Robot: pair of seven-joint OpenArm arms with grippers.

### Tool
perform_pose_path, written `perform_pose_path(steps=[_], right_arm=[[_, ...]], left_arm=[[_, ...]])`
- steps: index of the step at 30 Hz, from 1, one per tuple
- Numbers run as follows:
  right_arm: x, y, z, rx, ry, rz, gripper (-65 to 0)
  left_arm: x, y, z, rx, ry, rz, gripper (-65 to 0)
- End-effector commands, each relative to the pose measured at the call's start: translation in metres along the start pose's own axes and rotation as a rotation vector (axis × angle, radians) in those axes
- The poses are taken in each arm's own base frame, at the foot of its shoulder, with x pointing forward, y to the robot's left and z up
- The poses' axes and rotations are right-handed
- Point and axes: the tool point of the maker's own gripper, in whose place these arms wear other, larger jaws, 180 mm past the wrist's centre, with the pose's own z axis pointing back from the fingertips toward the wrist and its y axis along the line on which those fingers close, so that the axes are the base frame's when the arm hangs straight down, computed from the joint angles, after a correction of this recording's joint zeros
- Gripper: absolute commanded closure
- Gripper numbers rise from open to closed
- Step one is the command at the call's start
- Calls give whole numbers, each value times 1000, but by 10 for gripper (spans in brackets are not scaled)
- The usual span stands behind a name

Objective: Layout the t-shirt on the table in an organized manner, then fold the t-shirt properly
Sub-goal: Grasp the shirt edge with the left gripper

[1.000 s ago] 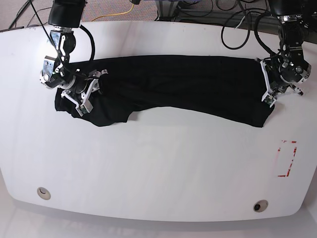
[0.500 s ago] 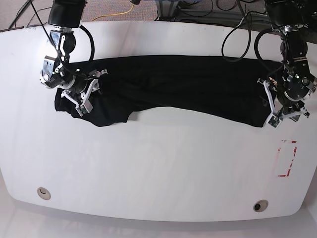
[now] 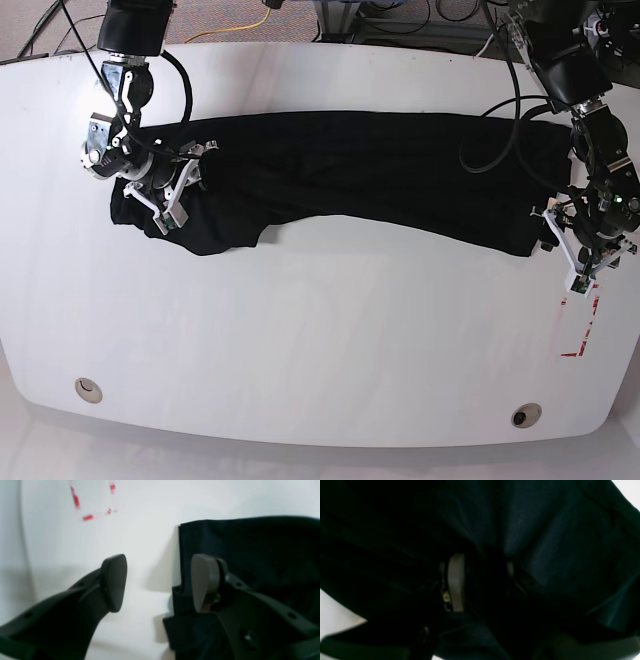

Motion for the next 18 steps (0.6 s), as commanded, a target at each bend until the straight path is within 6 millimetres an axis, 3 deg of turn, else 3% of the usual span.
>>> perform_pose_path(steps=[1,11,18], right_arm=[[1,-6,3,-21,14,15,-193],[1,-6,3,-21,14,15,-193],[2,-6,3,-20,13,14,-193]], left_arm=[[23,4,-3,-14,-87,22,-382],[24,-7,-38,-114,-91,112,-382],[13,-19,-55,-167,-86,160,-382]])
